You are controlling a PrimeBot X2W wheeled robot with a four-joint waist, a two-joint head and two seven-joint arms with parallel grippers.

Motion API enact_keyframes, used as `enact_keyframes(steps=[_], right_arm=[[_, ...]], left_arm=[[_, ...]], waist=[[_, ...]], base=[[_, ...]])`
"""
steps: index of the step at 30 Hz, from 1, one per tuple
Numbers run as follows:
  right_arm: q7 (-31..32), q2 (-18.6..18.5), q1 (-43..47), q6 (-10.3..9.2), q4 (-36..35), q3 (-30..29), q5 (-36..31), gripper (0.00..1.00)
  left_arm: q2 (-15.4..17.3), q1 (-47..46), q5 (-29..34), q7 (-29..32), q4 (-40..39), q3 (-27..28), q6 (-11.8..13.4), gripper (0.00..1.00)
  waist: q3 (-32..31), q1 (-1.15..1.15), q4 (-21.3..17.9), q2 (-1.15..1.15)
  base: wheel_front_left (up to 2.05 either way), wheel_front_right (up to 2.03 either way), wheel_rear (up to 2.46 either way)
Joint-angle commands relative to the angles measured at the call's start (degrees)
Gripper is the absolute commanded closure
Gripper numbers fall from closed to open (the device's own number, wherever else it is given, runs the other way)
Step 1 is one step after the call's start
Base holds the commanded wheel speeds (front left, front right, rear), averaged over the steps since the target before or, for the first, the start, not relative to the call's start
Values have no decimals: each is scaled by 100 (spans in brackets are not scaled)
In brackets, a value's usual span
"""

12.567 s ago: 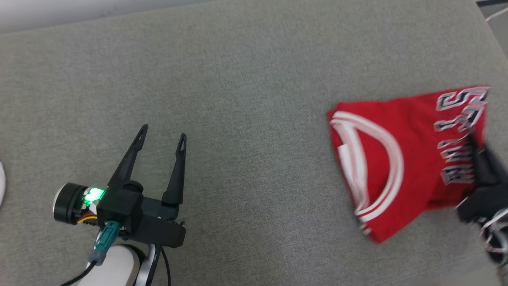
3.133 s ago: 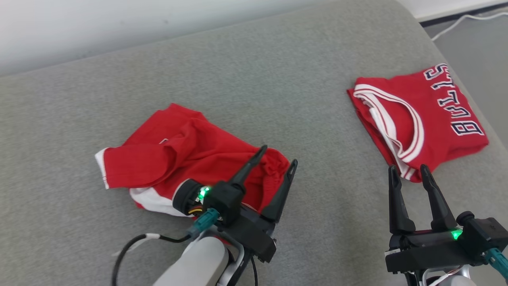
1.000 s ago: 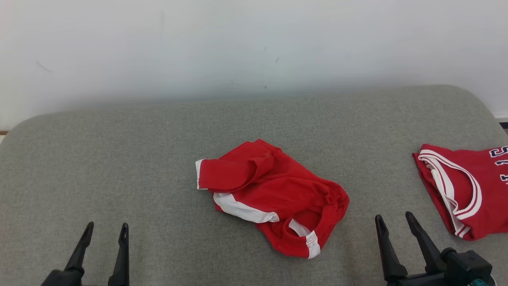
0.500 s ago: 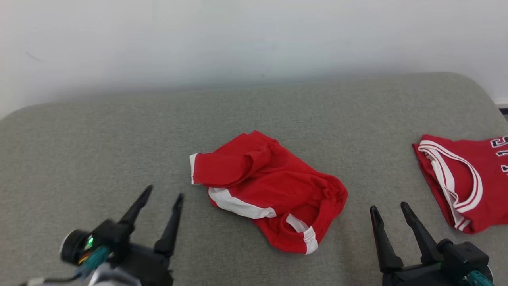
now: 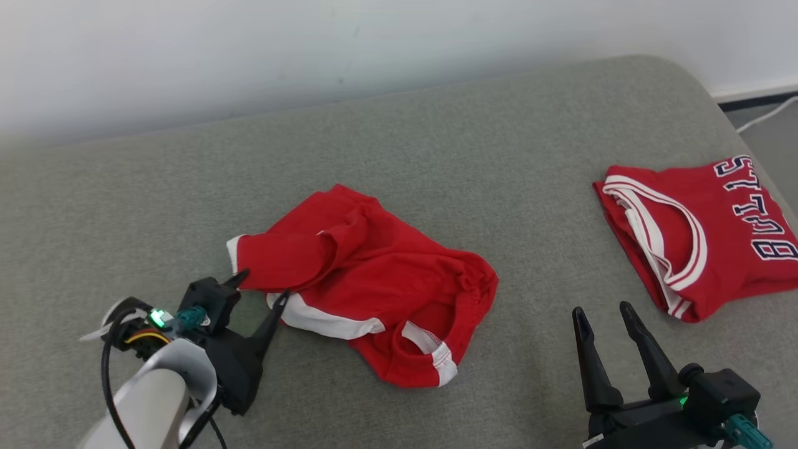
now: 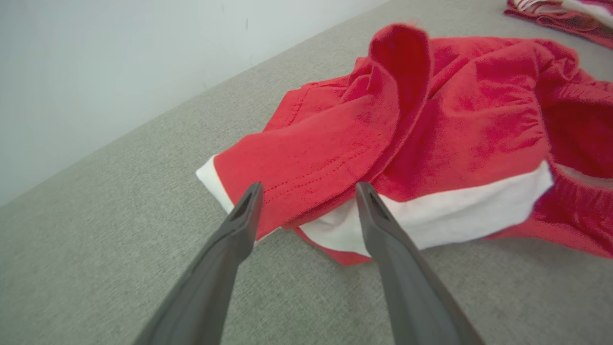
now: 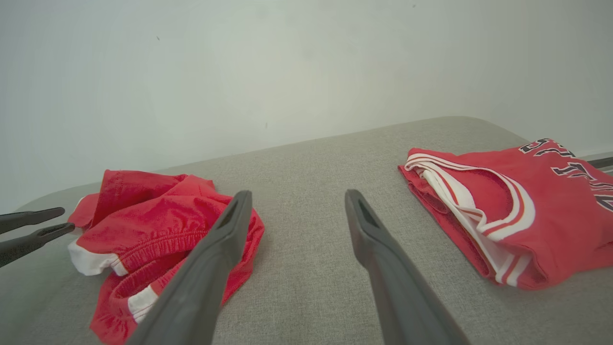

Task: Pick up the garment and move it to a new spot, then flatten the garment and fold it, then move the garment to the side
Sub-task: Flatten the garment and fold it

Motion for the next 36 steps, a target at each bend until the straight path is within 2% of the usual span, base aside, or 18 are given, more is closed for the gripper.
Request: enact_keyframes(steps=[1,5,6,7,8,9,17,22,28,36], right_arm=[[-34,5,-78,-6,12,-1,19,0],[-109,26,-127,-6,87,10,37,0],[-125,26,-148,-6,96,18,42,0],[-145,25,-165,-6,110,12,46,0],[-158,23,-181,-6,124,7,48,0],[-162,22,-189,-6,133,1,52,0],[-199,59,-193,-6,171,-67,24,0],[-187,74,-132,-6,160,-93,49,0],[-160,68,1,-6,138,-152,92,0],[-59,11,106,-6,61,-220,93,0]], left_arm=[[34,-57,24,-15,44,-12,-24,0],[84,-329,196,-130,552,-97,-14,0],[74,-381,226,-169,667,-112,-16,15],[57,-423,232,-222,770,-123,-21,52],[31,-463,217,-285,854,-112,3,82],[24,-507,236,-350,915,-103,38,100],[-4,-677,202,-719,1050,-34,244,100],[35,-517,-29,-740,599,147,304,100],[244,147,-205,-292,-805,167,491,100],[649,1616,-593,815,-3095,113,894,100]], waist=[[195,-1,-193,-1],[279,-1,-282,-1],[293,-1,-296,-1],[302,-1,-304,-1],[312,-1,-310,-1],[318,-1,-311,-1],[329,-1,-193,-1],[262,-1,-75,-1],[132,-1,205,-1],[16,-1,633,-1]], base=[[0,0,0],[0,0,0],[0,0,0],[0,0,0],[0,0,0],[0,0,0],[0,0,0],[0,0,0],[0,0,0],[0,0,0]])
